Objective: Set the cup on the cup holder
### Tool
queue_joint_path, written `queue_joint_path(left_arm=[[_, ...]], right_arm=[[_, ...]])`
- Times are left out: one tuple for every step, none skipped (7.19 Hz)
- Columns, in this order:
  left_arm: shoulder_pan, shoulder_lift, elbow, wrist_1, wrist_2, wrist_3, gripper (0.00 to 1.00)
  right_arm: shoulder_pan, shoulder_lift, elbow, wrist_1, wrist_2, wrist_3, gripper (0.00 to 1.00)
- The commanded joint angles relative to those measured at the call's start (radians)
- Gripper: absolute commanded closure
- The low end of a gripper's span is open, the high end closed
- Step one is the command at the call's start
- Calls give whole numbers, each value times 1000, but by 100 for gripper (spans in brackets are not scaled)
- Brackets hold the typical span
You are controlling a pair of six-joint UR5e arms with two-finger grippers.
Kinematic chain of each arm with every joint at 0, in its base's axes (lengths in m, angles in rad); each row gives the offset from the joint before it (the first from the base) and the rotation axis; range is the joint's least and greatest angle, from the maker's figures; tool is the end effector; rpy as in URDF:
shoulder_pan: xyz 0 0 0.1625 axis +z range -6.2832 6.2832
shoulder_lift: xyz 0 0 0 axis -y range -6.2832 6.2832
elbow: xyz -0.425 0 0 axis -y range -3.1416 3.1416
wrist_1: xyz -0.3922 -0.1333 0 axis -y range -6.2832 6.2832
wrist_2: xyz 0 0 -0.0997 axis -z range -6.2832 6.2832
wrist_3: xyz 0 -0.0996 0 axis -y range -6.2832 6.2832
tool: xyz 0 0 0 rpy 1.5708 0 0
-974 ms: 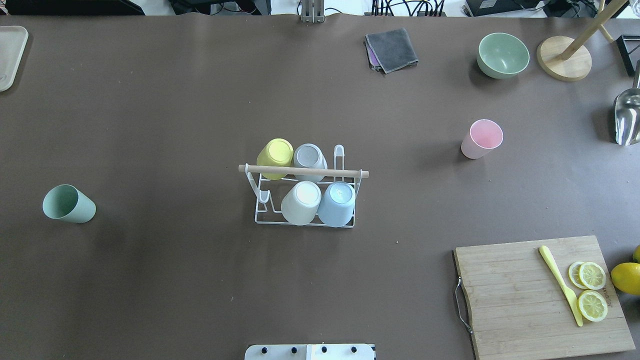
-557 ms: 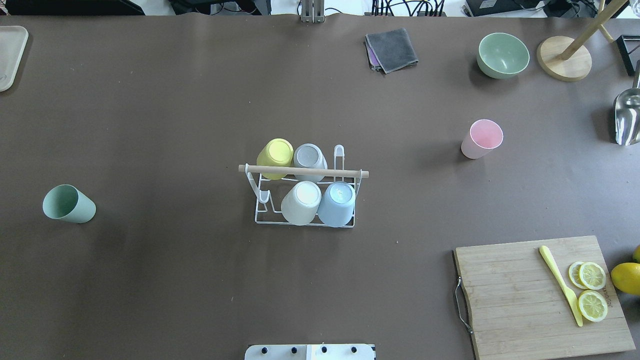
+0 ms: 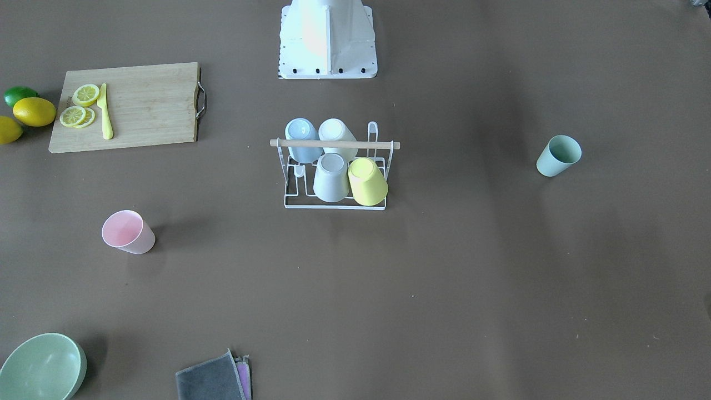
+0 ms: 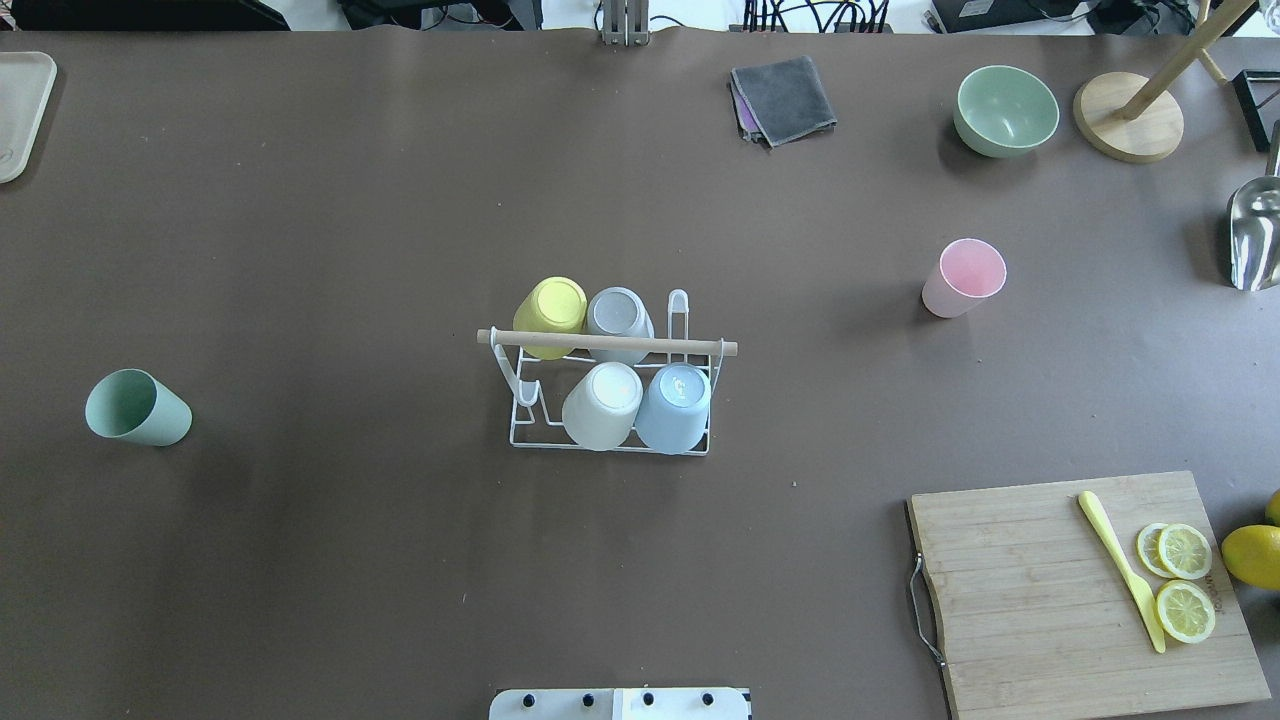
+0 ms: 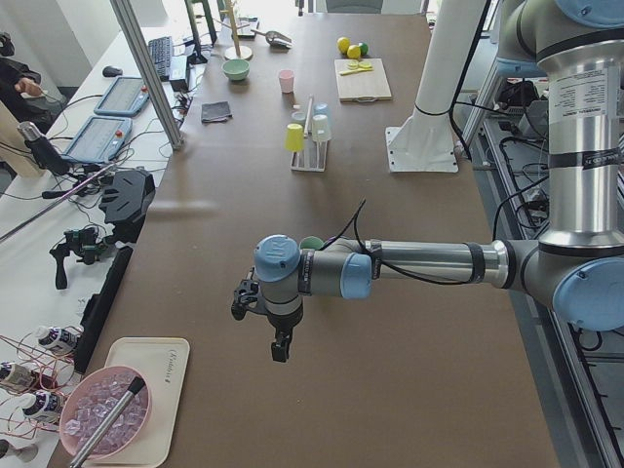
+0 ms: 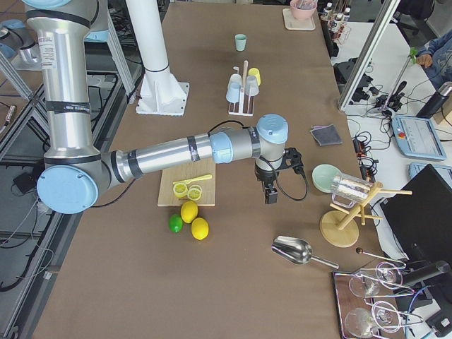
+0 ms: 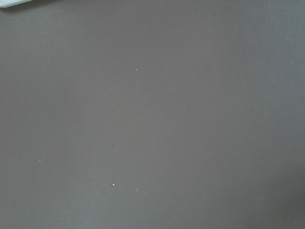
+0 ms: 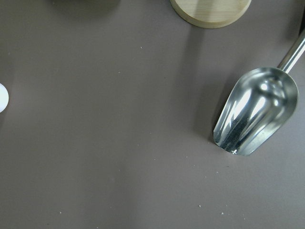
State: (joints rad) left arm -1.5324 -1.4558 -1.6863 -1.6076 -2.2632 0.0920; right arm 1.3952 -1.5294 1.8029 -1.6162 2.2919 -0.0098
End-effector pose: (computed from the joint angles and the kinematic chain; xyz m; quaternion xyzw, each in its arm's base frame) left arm -0.0525 -0.4483 0.6574 0.0266 0.3387 0.0676 0.9381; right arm -0.0225 -0.5132 0.5315 0.0771 -0.3581 -0.1260 0.9219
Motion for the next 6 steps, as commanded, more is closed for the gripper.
queue_joint_path(left_arm=[[0, 0, 0, 0, 1, 0, 2], [0, 0, 0, 0, -1, 0, 2], [0, 2, 0, 0, 1, 0, 2], [0, 2, 0, 0, 1, 0, 2], [0, 2, 0, 0, 1, 0, 2], [0, 2, 0, 0, -1, 0, 2]], right_arm=[[-89, 15, -2, 4, -73, -2, 0], [-135, 50, -19, 4, -95, -1, 0], [-148, 104, -74, 4, -100, -4, 0], [-160, 148, -127, 5, -98, -9, 0], [-188, 196, -155, 2, -104, -10, 0], [-192, 233, -183, -4, -109, -9, 0]])
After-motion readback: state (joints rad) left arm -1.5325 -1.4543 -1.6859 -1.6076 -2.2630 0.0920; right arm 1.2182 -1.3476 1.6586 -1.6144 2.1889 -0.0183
